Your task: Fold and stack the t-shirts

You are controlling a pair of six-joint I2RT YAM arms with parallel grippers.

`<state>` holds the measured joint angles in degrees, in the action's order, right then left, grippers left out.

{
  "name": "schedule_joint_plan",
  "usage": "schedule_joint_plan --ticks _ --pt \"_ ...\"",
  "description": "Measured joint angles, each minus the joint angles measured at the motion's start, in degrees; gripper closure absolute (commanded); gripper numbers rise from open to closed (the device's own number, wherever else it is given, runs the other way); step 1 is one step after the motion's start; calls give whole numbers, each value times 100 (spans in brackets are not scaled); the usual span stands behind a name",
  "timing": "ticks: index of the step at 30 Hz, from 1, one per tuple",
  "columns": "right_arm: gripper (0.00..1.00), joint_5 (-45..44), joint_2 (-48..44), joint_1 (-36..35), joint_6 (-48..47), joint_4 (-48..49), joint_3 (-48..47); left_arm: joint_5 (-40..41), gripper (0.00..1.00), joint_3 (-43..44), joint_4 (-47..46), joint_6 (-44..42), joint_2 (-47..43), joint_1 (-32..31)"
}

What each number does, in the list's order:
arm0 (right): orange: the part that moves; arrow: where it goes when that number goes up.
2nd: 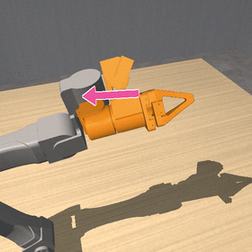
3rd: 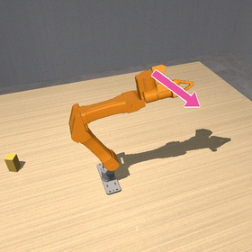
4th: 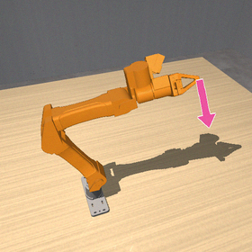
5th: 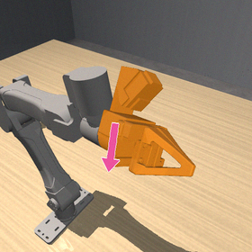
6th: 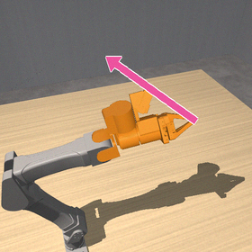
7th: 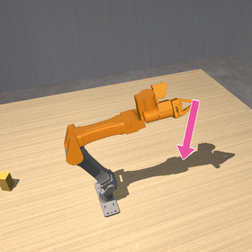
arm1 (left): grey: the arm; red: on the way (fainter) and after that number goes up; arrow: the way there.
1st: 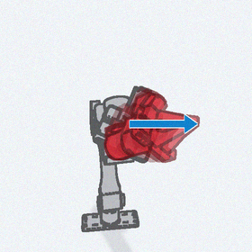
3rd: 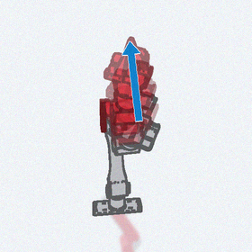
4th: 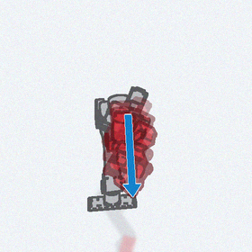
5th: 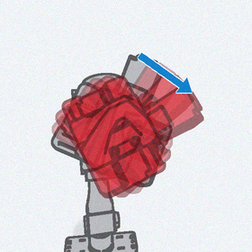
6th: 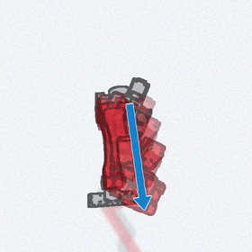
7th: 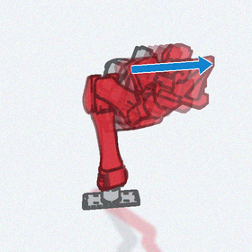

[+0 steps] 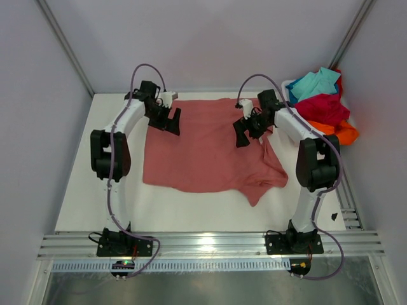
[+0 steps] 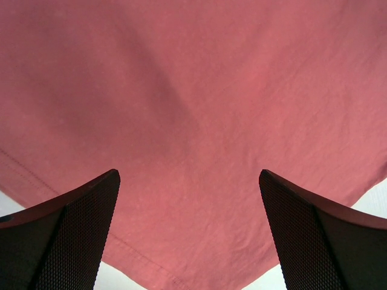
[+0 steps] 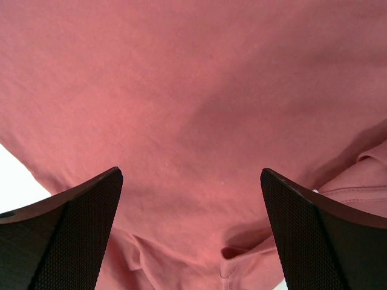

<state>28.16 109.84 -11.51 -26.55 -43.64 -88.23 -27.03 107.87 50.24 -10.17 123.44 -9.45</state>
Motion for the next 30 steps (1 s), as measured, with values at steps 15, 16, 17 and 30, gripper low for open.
schedule_joint_plan --ticks 15,16,17,30 --pt "1 -317 586 0 144 142 0 50 1 57 105 -83 295 -22" --pt "1 -354 592 0 144 149 0 57 1 68 105 -83 304 -24" --pt "1 -424 597 0 146 164 0 68 1 76 105 -83 310 -24" --pt "1 -1423 647 302 278 363 9 345 1 76 107 -214 404 -22"
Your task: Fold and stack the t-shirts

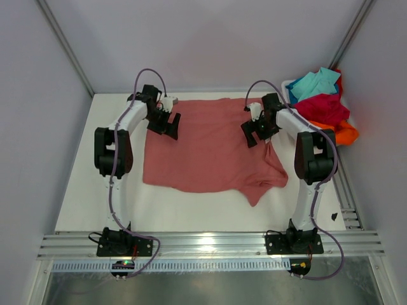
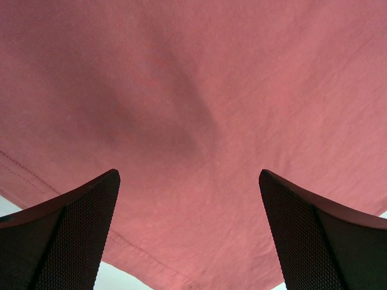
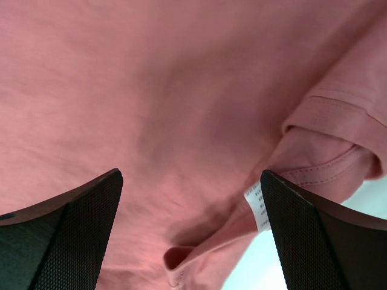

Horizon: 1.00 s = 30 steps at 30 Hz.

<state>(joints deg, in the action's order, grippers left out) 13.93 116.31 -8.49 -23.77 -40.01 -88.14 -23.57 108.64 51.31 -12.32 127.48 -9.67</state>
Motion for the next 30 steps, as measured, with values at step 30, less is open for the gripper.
schedule_joint_plan --ticks 30 --pt "1 -2883 -170 367 -118 527 -352 129 1 -476 -44 -39 31 0"
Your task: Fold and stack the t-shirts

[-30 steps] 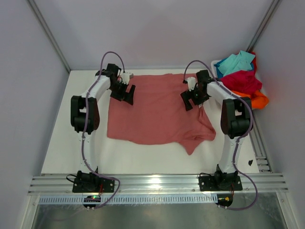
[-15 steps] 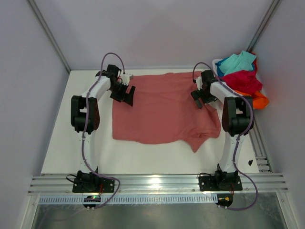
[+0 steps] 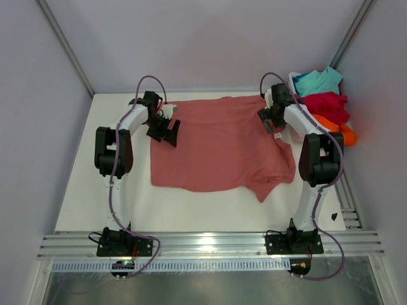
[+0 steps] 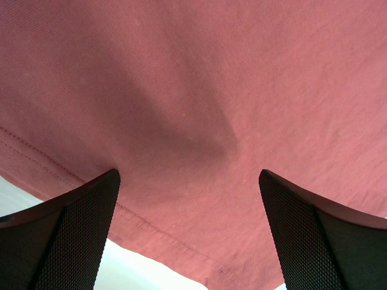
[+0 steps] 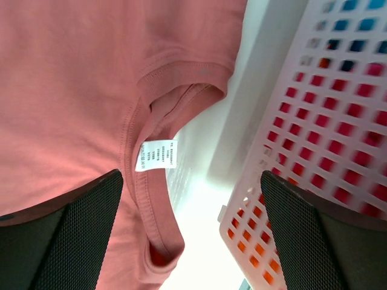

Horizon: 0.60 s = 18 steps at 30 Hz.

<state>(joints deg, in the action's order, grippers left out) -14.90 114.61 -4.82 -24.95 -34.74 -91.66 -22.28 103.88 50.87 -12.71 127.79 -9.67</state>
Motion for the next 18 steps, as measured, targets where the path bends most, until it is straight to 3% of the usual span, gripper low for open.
schedule_joint_plan --ticks 6,18 --pt "1 350 -415 -66 -15 0 -74 24 1 2 9 -63 0 0" --pt "1 1213 -400 -85 -20 -328 -98 48 1 341 120 -155 0 0"
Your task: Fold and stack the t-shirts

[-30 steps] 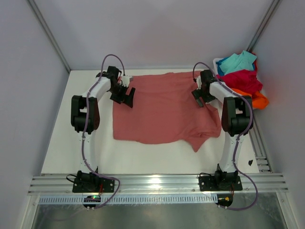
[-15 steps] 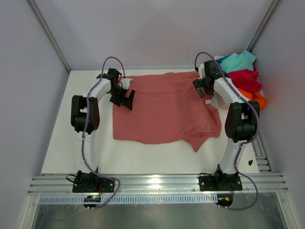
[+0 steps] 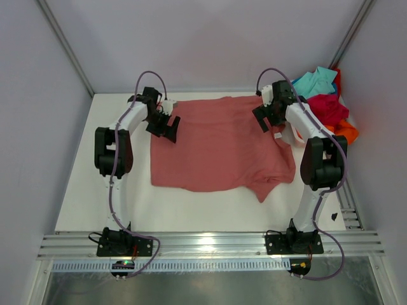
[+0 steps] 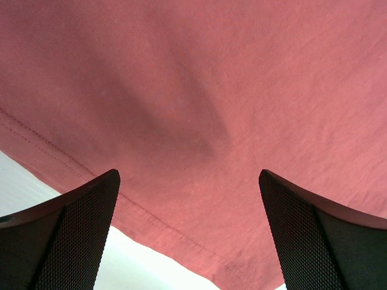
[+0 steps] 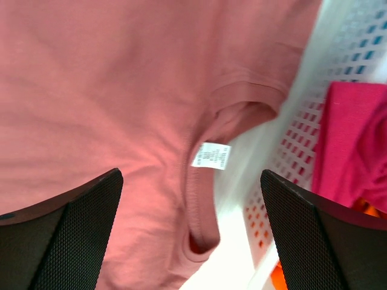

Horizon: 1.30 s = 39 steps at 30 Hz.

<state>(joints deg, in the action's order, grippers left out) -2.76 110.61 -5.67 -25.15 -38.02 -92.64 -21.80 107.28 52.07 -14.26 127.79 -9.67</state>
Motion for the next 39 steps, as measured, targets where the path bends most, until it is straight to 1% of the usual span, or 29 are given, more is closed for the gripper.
schedule_joint_plan --ticks 6,13,20,26,30,39 --pt "1 883 4 -9 -177 -417 -140 122 1 -76 9 -39 -2 2" --pt "1 1392 4 -153 -393 -728 -350 481 1 -223 -11 31 -2 4" --pt "0 1263 4 -247 -407 -763 -350 1152 1 -223 -127 208 -2 4" --pt "1 938 4 -245 -402 -717 -352 1718 1 -284 -136 179 -2 4" --pt "1 905 4 -247 -415 -719 -341 2118 1 -450 -127 131 -2 4" --pt "1 938 0 -245 -468 -691 168 2509 1 -826 -321 31 -256 -7"
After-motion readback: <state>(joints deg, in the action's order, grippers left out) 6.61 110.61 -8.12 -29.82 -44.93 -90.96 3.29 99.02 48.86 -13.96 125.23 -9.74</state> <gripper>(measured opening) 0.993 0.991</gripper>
